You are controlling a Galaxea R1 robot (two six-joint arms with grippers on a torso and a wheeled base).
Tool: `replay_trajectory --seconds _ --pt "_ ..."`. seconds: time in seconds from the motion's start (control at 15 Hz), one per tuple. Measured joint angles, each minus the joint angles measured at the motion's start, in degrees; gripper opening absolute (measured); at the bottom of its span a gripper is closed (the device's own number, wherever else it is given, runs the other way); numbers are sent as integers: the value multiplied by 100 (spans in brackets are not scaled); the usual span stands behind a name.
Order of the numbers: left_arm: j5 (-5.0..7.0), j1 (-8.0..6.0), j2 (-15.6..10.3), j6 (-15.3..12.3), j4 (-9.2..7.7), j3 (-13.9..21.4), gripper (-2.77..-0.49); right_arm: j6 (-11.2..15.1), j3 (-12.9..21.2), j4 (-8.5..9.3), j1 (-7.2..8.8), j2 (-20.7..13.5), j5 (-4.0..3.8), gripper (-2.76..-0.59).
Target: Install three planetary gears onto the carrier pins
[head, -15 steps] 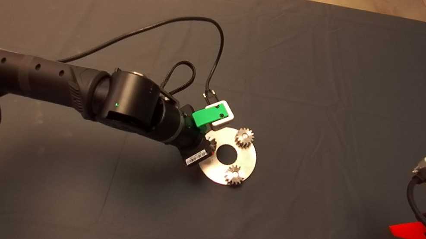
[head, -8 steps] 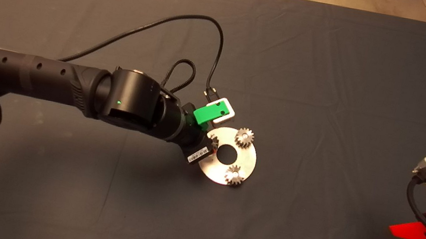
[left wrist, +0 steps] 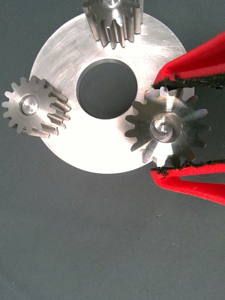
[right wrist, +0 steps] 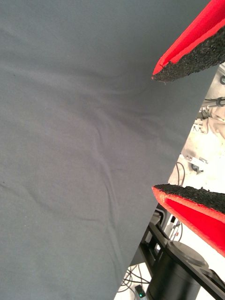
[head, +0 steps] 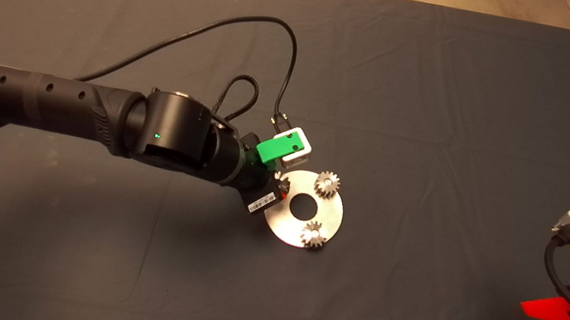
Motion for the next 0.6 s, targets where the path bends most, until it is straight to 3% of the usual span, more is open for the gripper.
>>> replay_trajectory --seconds 0.33,0.6 --pt "16 2 -41 0 7 41 -266 0 0 0 0 -6 -2 -175" --pt "105 17 -74 -22 2 168 -266 0 0 0 0 -6 2 -175"
